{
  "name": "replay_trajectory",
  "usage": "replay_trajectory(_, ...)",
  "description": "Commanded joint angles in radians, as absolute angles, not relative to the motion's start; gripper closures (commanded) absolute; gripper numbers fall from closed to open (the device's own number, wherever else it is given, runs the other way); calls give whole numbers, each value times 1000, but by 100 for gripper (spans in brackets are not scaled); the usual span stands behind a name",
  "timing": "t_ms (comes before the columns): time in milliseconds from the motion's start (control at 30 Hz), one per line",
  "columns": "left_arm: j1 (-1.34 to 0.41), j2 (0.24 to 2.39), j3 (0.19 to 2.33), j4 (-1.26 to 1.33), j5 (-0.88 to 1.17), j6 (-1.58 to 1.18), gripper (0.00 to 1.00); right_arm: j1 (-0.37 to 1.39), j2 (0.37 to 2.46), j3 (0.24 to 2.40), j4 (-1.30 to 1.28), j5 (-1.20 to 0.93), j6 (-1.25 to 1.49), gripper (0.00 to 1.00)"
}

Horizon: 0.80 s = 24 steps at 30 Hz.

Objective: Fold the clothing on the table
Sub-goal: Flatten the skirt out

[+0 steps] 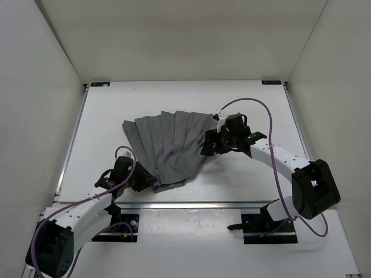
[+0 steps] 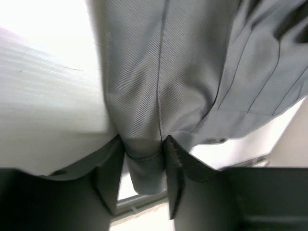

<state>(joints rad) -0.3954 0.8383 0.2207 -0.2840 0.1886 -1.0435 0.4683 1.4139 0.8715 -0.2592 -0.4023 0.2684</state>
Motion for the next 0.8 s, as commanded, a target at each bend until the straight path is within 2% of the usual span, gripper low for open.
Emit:
replay_trajectory(0, -406, 834, 196, -284, 123, -1060, 57, 462, 1355, 881, -273, -381, 288, 32)
replay_trajectory(33, -405, 844, 196, -273, 118, -1060, 69, 453, 1339, 882, -282, -377, 282, 32)
replay_trajectory(67, -403, 845, 202, -273, 115, -1063, 75, 454, 1329, 874, -288, -374, 284, 33)
replay_trajectory(133, -399, 870, 233, -285, 106, -1046, 98, 445, 1306, 873, -308, -368, 279, 33)
replay_trajectory(433, -354, 1055, 586, -348, 142, -920, 100, 475, 1204, 775, -364, -334, 233, 33)
replay_trajectory(500, -339, 1109, 684, -356, 175, -907, 100, 517, 1189, 758, -361, -333, 194, 34)
replay_trajectory(633, -339, 1210, 816, -342, 210, -920, 100, 595, 1218, 790, -373, -276, 141, 42)
replay_trajectory(767, -333, 1282, 883, -304, 221, -972, 100, 692, 1258, 814, -301, -246, 130, 40)
